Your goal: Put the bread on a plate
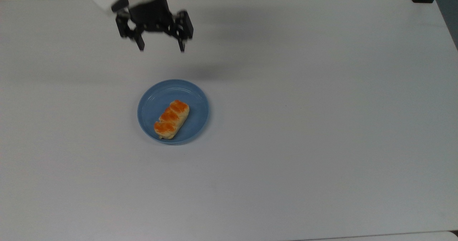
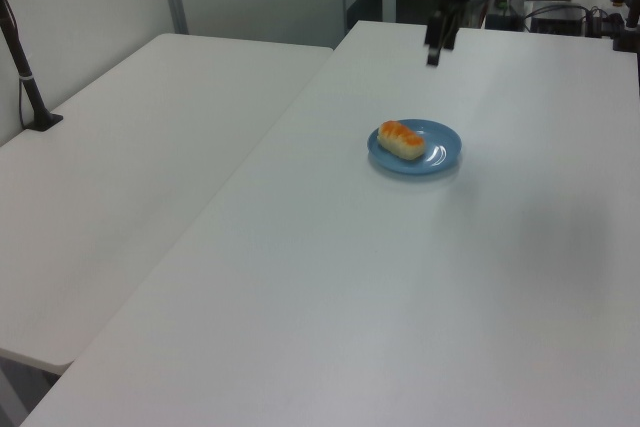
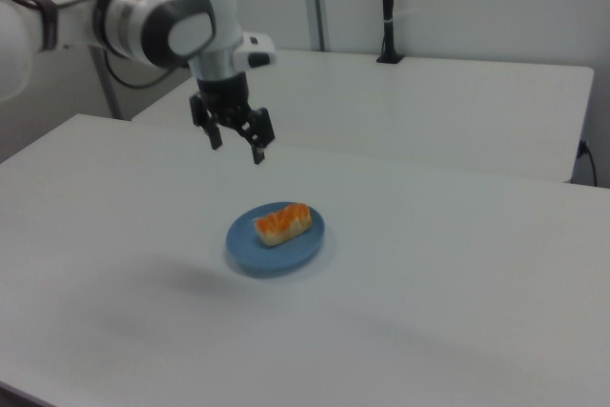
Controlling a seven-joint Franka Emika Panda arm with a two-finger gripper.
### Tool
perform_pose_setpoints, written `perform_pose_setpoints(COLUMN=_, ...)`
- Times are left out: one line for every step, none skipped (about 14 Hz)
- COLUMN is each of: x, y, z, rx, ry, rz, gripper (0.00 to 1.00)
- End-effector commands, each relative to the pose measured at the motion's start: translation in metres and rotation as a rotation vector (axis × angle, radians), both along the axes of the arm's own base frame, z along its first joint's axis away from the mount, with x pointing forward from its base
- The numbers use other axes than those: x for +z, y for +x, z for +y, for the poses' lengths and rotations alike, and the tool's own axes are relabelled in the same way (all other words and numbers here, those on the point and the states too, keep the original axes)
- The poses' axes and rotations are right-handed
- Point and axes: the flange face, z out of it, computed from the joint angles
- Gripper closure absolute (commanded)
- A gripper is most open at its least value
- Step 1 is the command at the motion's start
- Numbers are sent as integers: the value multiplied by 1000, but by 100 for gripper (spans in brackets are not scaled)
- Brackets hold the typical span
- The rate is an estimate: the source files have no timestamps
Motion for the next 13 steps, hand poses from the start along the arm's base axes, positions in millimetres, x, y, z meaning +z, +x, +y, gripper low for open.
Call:
perform_pose_setpoints(x=43, y=-37, z=10, rx=-1, ry=9, rz=32, gripper=0)
perform_pose_setpoints(x=47, y=-40, z=13, rx=4, ry=11, rz=49, gripper=0)
perform_pose_setpoints(x=54, y=-41, z=13, rx=8, ry=11, rz=57, gripper=0)
perform_pose_setpoints(x=58, y=-41, z=14, rx=9, ry=9, rz=59, gripper=0)
perform_pose_setpoints(x=58, y=-40, z=14, rx=9, ry=7, rz=59, gripper=0)
perform_pose_setpoints(x=62, y=-37, z=14, rx=13, ry=1, rz=49, gripper=0)
perform_pose_setpoints(x=67, y=-36, z=11, rx=8, ry=-1, rz=39, gripper=0)
perform_pose_setpoints(x=67, y=-36, z=9, rx=5, ry=-1, rz=39, gripper=0)
perform_pose_setpoints(x=69, y=-37, z=7, rx=2, ry=-1, rz=35, gripper=0)
perform_pose_setpoints(x=71, y=-38, z=6, rx=2, ry=-1, rz=31, gripper=0)
perform_pose_setpoints(x=71, y=-37, z=6, rx=-3, ry=-1, rz=30, gripper=0)
perform_pose_setpoints(x=70, y=-36, z=6, rx=-3, ry=-1, rz=33, gripper=0)
perform_pose_setpoints(x=70, y=-36, z=7, rx=-3, ry=0, rz=33, gripper=0)
